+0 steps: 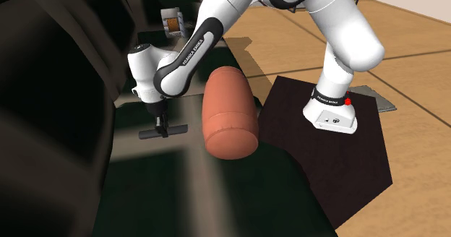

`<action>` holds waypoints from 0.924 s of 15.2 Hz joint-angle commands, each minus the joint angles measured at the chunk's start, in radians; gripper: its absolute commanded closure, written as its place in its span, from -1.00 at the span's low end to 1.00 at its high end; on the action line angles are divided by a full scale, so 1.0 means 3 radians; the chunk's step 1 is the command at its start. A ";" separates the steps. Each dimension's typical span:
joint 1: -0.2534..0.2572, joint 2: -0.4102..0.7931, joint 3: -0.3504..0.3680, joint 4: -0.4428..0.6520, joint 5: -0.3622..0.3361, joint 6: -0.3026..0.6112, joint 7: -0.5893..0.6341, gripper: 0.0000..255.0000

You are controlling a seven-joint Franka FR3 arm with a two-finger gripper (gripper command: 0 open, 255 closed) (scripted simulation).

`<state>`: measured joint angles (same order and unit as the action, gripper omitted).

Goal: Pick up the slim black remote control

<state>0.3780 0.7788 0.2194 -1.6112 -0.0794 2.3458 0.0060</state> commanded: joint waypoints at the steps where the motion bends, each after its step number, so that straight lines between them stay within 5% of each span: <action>1: 0.0001 0.0005 0.0001 -0.0010 0.0001 -0.0001 0.0001 1.00; 14: -0.0027 -0.0231 0.0037 -0.0026 0.0037 -0.0219 -0.0003 1.00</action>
<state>0.3708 0.7198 0.2288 -1.6186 -0.0699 2.2899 0.0051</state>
